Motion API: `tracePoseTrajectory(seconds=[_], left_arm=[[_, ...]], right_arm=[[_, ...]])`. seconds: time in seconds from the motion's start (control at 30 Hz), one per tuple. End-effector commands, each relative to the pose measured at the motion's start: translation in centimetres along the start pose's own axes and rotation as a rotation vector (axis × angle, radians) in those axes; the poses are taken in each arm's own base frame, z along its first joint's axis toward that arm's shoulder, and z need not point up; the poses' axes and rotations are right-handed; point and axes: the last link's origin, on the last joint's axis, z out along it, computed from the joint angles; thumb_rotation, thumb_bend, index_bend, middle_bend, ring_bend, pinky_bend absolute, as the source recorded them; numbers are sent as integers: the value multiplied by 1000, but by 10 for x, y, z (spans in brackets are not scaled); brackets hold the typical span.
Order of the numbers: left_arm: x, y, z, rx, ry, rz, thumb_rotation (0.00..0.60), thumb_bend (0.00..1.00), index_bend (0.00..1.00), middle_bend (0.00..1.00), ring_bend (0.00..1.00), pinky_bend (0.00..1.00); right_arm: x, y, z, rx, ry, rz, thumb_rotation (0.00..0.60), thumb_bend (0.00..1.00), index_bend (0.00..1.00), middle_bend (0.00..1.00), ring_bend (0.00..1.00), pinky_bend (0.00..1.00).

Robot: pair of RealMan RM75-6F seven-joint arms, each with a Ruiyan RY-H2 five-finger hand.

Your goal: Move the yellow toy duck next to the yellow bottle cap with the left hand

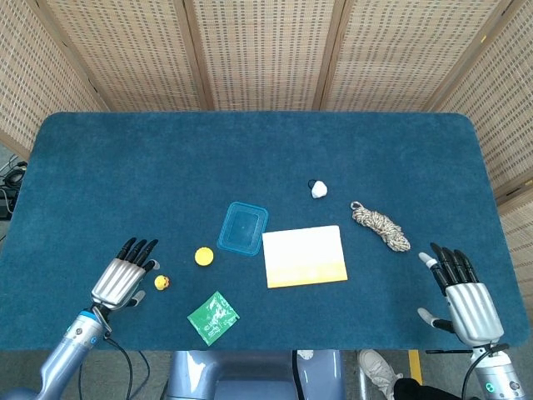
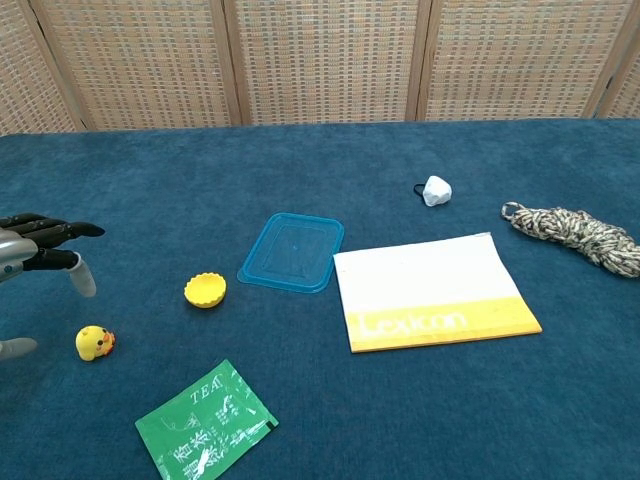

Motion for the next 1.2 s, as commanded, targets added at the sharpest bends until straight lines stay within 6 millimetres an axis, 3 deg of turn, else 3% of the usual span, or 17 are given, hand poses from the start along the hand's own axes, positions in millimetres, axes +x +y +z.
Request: tracePoseTrajectory(seconds=[0.03,0.5,1.2], left_arm=[[-1,0,1,-18,-9,33,600,286,310,0,0,0],[-9,-5,5,-18,-41,61,600,284,310,0,0,0],[-17,9,25,-37,-61,38,600,288,334,0,0,0]], right_arm=[[0,1,0,-2,0,1,600,0,105,0,0,0],[0,2,1,-7,-6,11,600,0,105,0,0,0],[0,5,3,-19,-11,22,600,0,105,0,0,0]])
